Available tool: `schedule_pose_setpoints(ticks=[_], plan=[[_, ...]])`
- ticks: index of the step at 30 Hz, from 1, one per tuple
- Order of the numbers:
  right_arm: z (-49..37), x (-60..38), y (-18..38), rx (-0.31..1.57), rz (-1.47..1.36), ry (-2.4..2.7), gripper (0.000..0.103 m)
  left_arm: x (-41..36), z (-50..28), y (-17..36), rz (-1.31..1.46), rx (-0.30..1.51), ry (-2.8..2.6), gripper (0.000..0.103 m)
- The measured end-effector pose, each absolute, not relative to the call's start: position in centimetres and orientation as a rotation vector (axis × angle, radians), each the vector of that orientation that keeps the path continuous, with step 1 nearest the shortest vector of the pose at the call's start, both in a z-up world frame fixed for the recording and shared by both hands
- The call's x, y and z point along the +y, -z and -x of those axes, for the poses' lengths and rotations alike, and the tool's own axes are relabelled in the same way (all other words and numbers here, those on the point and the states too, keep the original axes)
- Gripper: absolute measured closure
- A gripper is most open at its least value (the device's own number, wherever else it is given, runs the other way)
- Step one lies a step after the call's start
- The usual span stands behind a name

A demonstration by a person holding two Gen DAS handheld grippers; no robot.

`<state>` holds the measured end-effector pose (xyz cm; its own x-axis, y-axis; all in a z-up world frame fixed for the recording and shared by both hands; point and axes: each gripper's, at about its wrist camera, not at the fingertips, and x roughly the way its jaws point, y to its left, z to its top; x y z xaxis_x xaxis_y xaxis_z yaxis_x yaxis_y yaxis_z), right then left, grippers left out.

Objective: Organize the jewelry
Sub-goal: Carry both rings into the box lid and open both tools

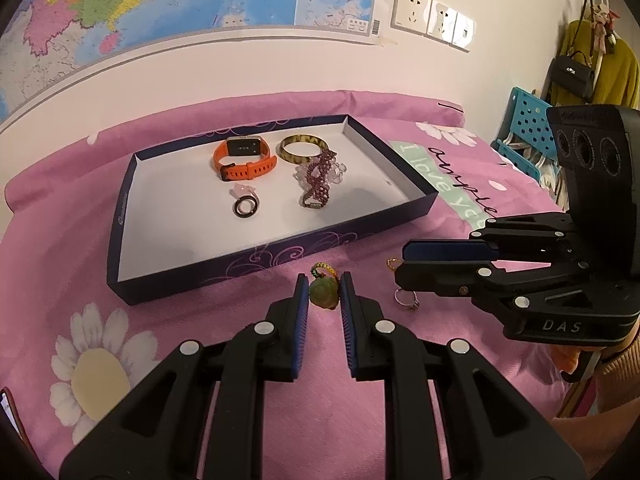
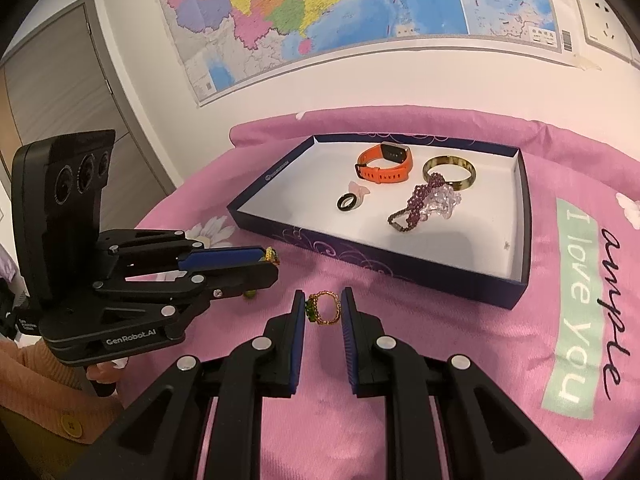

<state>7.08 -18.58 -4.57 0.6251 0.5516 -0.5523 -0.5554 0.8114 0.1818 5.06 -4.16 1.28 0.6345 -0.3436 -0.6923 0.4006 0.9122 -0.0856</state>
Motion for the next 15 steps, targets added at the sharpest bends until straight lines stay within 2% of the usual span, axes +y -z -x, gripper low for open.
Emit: schedule_pose_setpoints(ticks=[15], plan=[[-9.4,-18.6,2.8,0.595,0.007,-0.616,0.087,-3.5,-6.8,-2.5,-0.069,0.742,0.393,0.087]])
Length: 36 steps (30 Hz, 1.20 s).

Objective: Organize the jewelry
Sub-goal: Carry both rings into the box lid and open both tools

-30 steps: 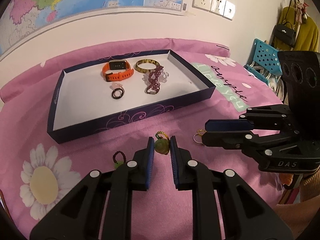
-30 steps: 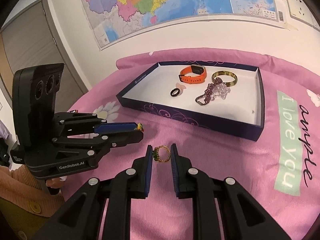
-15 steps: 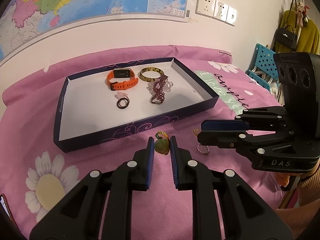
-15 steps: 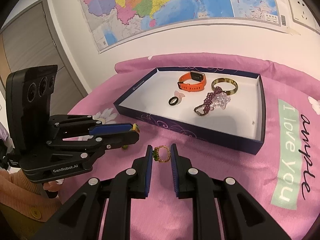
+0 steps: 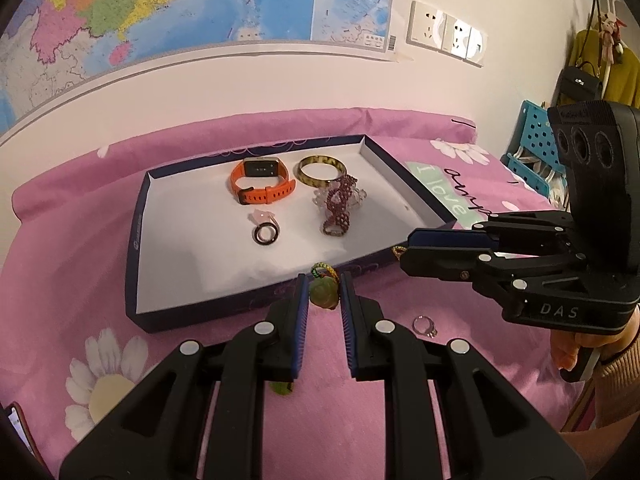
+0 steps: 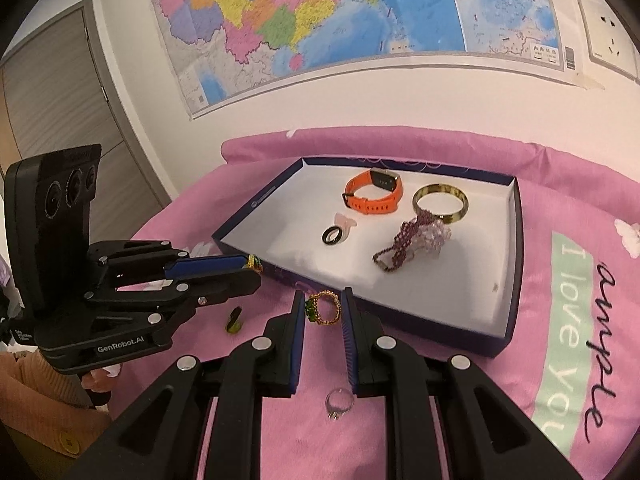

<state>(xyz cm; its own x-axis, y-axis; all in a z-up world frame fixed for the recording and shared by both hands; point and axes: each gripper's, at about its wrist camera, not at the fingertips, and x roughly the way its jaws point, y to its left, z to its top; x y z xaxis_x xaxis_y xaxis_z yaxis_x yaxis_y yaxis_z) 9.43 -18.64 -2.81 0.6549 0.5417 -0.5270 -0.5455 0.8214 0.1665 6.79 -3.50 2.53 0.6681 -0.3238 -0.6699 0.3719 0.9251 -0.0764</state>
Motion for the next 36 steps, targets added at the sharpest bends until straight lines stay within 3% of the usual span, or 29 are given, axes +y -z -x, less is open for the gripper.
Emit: schedule_pose_setpoints(ticks=[36], plan=[[-14.2,-18.1,2.8,0.610,-0.002,-0.590,0.087,-3.5,-10.8,-3.0,-0.080,0.729,0.342,0.087]])
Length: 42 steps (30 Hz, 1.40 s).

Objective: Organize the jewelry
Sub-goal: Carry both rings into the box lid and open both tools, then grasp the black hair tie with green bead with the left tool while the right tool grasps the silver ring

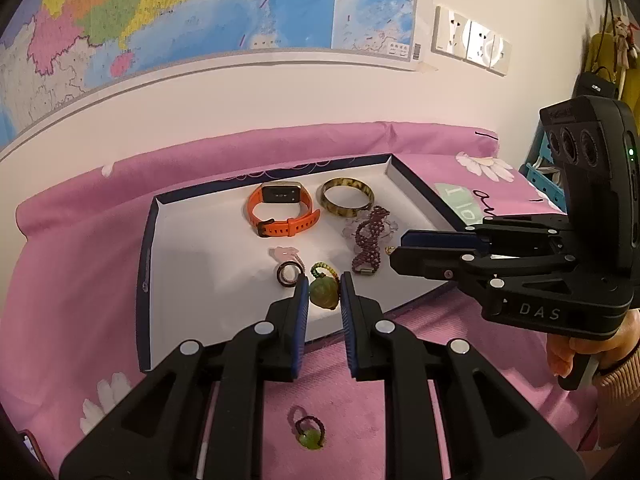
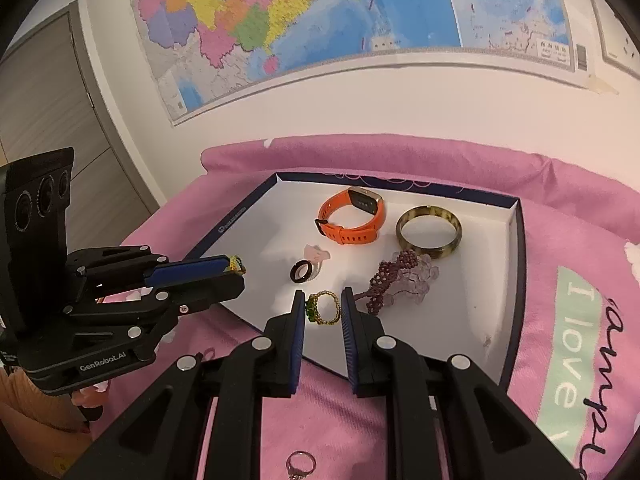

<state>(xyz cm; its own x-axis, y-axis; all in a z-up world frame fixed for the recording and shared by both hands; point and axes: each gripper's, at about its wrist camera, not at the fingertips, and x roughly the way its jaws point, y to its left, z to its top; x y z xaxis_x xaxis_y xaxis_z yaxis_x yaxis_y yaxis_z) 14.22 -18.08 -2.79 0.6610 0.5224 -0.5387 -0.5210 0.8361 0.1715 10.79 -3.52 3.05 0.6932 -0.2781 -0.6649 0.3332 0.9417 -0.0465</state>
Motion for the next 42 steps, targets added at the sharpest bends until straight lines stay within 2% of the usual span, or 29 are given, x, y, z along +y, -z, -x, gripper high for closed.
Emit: schedule_pose_setpoints(ticks=[19,26,29,31,33,35,38,40,42], plan=[[-17.4,-16.8,4.9,0.685,0.022,-0.545,0.086,-3.5,-14.6,0.2,-0.059,0.829,0.305,0.087],[-17.8,-16.7,5.4,0.695,0.019,-0.535,0.083,-3.4,-15.0,0.7,-0.035,0.846,0.318,0.086],[-17.6,-16.7,5.3,0.686,0.018,-0.531,0.082,-3.1,-14.5,0.4,-0.024,0.830,0.312,0.073],[-17.3,-17.0,5.0,0.674,0.008,-0.532,0.080,-2.6,-14.1,-0.1,-0.010,0.813,0.310,0.071],[-16.7,-17.4,4.5,0.655,-0.008,-0.536,0.075,-1.8,-13.5,-0.8,0.016,0.791,0.303,0.062],[-16.0,-17.9,4.0,0.634,-0.020,-0.532,0.073,-0.9,-12.5,-1.5,0.027,0.753,0.286,0.060],[-14.6,-18.8,3.4,0.610,-0.040,-0.536,0.067,0.5,-11.1,-2.2,0.053,0.723,0.267,0.046],[-13.6,-19.2,3.2,0.597,-0.040,-0.535,0.058,1.5,-9.8,-2.5,0.059,0.703,0.257,0.044],[-12.5,-19.6,3.2,0.592,-0.039,-0.540,0.058,2.1,-8.8,-2.4,0.062,0.704,0.248,0.044]])
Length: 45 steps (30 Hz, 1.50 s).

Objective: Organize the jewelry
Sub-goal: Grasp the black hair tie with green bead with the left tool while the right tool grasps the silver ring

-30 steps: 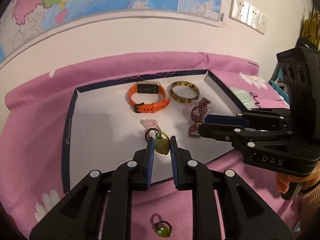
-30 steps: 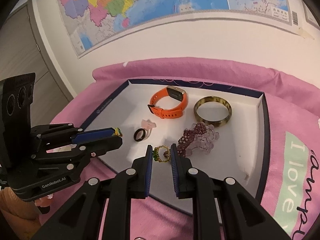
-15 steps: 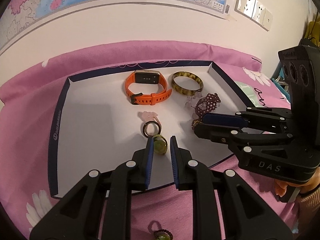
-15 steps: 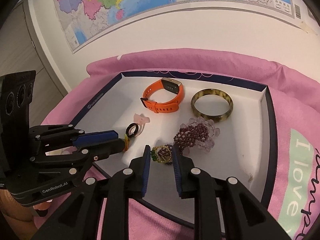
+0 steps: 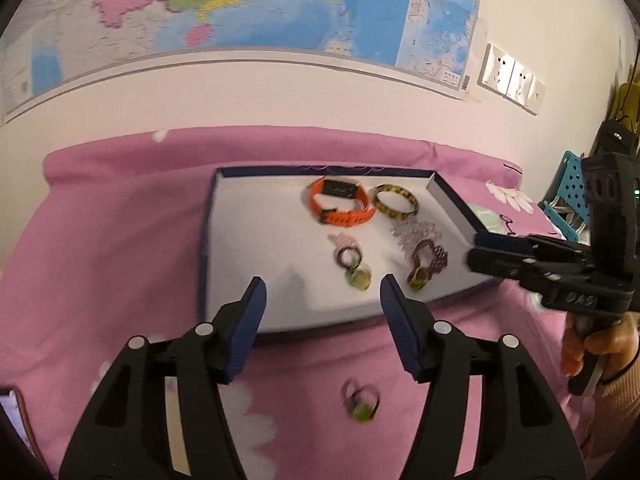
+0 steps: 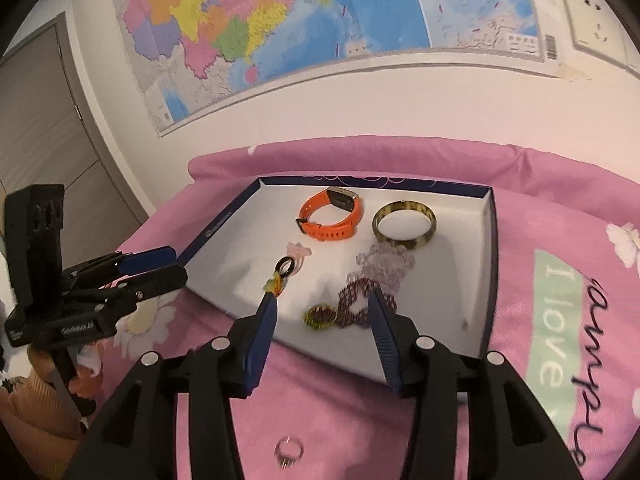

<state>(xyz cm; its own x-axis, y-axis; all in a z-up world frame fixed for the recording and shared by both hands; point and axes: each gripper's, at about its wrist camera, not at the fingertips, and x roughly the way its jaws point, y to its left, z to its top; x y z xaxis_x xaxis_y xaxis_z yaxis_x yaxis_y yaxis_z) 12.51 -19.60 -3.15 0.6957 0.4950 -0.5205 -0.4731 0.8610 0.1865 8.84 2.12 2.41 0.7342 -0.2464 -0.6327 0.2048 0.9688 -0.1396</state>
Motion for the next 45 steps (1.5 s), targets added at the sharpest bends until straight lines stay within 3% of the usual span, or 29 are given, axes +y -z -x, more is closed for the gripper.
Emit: schedule_pose_setpoints(ticks=[6,16,25,28,36,40,45], plan=[[-9.6,-19.9,4.3,0.606,0.000,-0.521,0.047,2.4,-6.1,-0.8,0.013,0.740,0.262,0.044],[-6.7,-19.0,7.5,0.698,0.050,-0.518,0.048,0.5,-4.1,1.1,-0.038,0.781,0.302,0.043],[-6.2,-18.0,8.3,0.717,0.085,-0.505,0.060,0.3,-3.9,1.8,-0.009,0.819,0.303,0.044],[-6.0,-17.8,8.3,0.719,0.098,-0.498,0.065,0.3,-4.0,2.0,-0.004,0.829,0.306,0.047],[-5.9,-17.0,8.4,0.722,0.147,-0.476,0.066,0.0,-4.7,2.4,0.010,0.861,0.315,0.061],[-6.0,-17.1,8.4,0.723,0.150,-0.468,0.077,-0.4,-4.6,2.4,0.002,0.863,0.313,0.068],[-6.1,-17.2,8.4,0.722,0.153,-0.457,0.083,-0.6,-4.6,2.5,0.003,0.863,0.310,0.071]])
